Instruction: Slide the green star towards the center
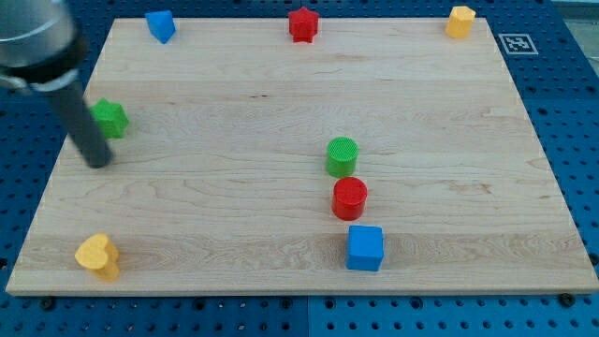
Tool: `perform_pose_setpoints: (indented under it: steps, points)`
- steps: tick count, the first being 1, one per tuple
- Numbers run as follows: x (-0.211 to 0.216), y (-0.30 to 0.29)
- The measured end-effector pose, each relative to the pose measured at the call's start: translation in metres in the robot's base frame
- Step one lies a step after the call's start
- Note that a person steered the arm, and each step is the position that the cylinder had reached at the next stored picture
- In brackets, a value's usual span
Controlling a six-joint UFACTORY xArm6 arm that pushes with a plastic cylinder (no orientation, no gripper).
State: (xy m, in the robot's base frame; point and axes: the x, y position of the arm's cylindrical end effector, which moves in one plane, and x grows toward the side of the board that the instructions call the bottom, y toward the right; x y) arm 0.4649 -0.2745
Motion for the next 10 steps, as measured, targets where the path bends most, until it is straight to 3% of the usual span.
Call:
perform_pose_setpoints:
  steps: [1,3,7,9,10]
  points:
    - [-0.033,-0.029]
    - [-0.083,-0.030]
    - [-0.039,-0.029]
    - [-0.066,-0.016]
    - [-0.054,0.014]
